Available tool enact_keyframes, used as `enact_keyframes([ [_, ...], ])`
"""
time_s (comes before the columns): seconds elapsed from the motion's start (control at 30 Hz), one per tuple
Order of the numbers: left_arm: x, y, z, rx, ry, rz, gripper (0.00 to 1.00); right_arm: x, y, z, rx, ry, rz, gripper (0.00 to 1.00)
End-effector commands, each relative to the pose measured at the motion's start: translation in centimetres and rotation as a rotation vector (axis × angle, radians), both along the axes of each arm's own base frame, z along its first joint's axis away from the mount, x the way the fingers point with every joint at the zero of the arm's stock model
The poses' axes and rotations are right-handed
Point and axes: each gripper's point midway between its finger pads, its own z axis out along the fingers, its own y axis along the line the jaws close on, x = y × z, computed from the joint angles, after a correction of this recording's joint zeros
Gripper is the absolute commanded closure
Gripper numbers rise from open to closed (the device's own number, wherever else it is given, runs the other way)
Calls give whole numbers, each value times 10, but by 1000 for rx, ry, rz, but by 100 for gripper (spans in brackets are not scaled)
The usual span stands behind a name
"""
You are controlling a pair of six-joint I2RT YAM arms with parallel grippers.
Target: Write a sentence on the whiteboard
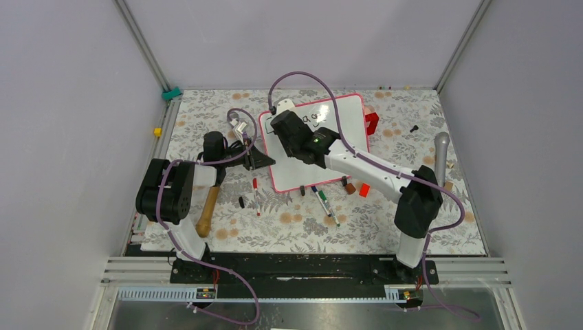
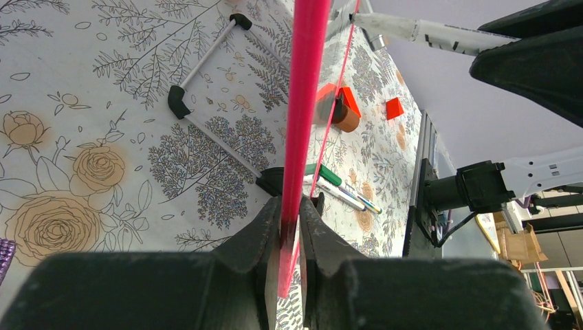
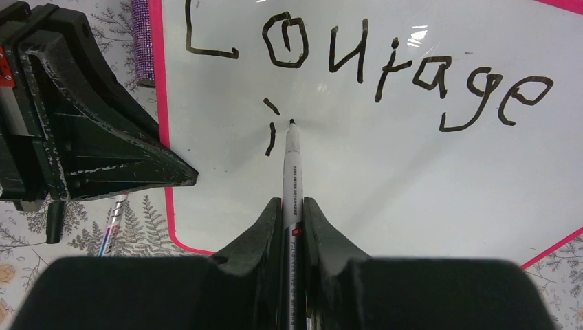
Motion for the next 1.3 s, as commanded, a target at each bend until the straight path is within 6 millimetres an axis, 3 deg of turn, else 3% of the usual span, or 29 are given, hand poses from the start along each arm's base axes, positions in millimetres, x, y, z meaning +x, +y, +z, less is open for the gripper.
enact_keyframes([
  [0.0,9,11,-9,16,-1,58,100,10,-4,12,-7,-30,-24,100],
  [1.27,9,11,-9,18,-1,59,100,12,-28,4,-25,-5,-77,100],
])
